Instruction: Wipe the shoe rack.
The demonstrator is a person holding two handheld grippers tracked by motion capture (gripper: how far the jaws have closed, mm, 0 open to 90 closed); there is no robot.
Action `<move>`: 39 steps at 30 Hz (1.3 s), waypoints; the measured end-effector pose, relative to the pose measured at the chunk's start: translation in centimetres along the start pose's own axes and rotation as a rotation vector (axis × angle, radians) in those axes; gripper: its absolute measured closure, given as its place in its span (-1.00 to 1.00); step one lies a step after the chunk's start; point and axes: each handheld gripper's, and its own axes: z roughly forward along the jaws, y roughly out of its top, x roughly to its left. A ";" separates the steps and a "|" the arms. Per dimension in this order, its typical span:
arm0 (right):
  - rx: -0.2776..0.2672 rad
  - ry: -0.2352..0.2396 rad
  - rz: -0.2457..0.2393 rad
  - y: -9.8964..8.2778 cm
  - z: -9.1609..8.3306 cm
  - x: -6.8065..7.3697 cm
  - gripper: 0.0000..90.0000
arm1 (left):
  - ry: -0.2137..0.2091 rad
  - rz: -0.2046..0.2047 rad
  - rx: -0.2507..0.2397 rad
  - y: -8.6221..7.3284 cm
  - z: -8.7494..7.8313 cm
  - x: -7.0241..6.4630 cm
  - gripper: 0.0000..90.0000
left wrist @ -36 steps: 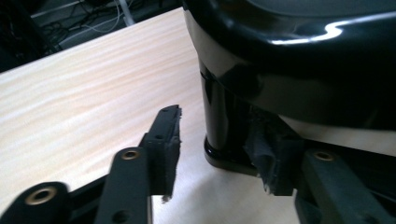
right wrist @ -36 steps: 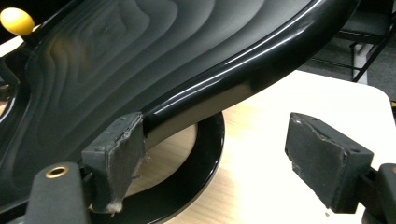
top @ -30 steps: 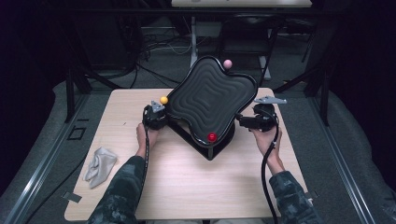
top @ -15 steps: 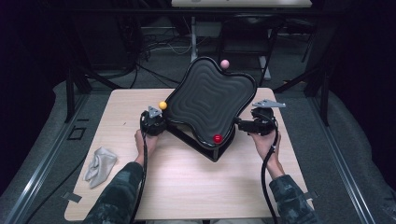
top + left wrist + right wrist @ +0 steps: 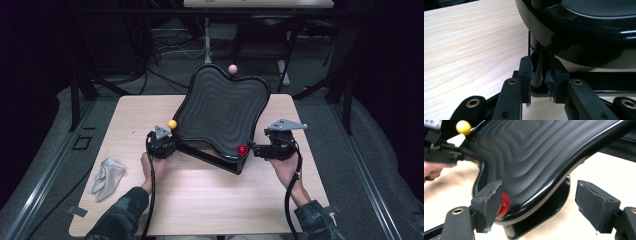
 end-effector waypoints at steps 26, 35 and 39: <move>0.033 -0.041 -0.125 -1.8 2.2 1.5 0.32 | -0.031 0.013 0.011 -2.1 -3.3 -2.6 0.66; 0.026 -0.037 -0.118 -1.8 2.4 0.5 0.32 | -0.079 0.016 0.041 -2.1 -4.2 -2.9 0.55; 0.024 -0.044 -0.123 -1.8 2.5 0.4 0.32 | -0.098 0.022 0.044 -1.7 -5.1 -3.1 0.21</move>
